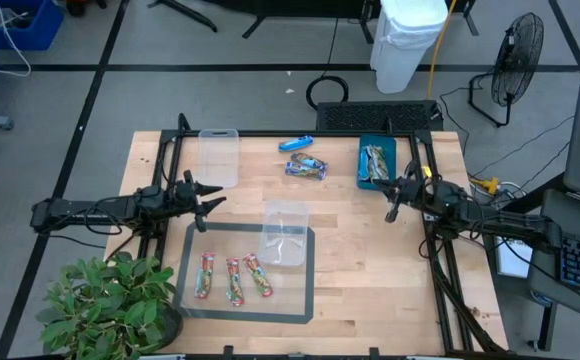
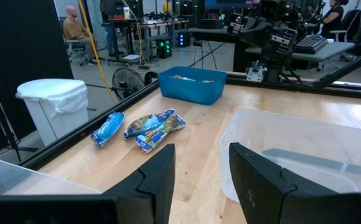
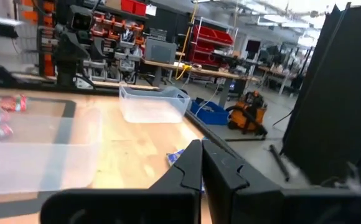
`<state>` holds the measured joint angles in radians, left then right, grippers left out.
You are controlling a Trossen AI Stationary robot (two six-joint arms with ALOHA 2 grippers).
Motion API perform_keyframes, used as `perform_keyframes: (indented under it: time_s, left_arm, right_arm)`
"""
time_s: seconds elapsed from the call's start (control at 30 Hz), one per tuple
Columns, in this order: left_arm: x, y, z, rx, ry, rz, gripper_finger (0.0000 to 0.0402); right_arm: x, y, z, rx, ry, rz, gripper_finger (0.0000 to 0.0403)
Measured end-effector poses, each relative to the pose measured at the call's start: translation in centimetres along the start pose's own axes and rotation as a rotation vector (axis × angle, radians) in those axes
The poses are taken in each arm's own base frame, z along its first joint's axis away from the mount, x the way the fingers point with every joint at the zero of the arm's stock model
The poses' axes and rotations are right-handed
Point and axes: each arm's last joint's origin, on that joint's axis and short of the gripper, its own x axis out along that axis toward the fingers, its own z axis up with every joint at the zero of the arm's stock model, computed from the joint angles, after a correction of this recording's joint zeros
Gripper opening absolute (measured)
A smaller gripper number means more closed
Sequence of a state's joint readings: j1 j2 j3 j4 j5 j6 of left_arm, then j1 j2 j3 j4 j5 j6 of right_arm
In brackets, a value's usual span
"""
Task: Pick and place Granola Bars by type
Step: Put the blue granola bar into the top blue bin
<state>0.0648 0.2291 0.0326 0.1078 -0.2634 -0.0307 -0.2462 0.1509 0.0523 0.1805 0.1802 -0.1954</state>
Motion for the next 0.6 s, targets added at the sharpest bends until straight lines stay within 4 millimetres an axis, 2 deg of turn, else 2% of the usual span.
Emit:
perform_keyframes:
  time_s: [0.1, 0.6]
  left_arm:
    - [0.00, 0.00, 0.00, 0.000, 0.000, 0.000, 0.0157]
    - [-0.02, -0.02, 0.56, -0.042, -0.057, -0.003, 0.0157]
  right_arm:
    - [0.00, -0.01, 0.01, 0.052, -0.001, -0.001, 0.0004]
    - [0.00, -0.01, 0.01, 0.050, -0.001, -0.001, 0.0004]
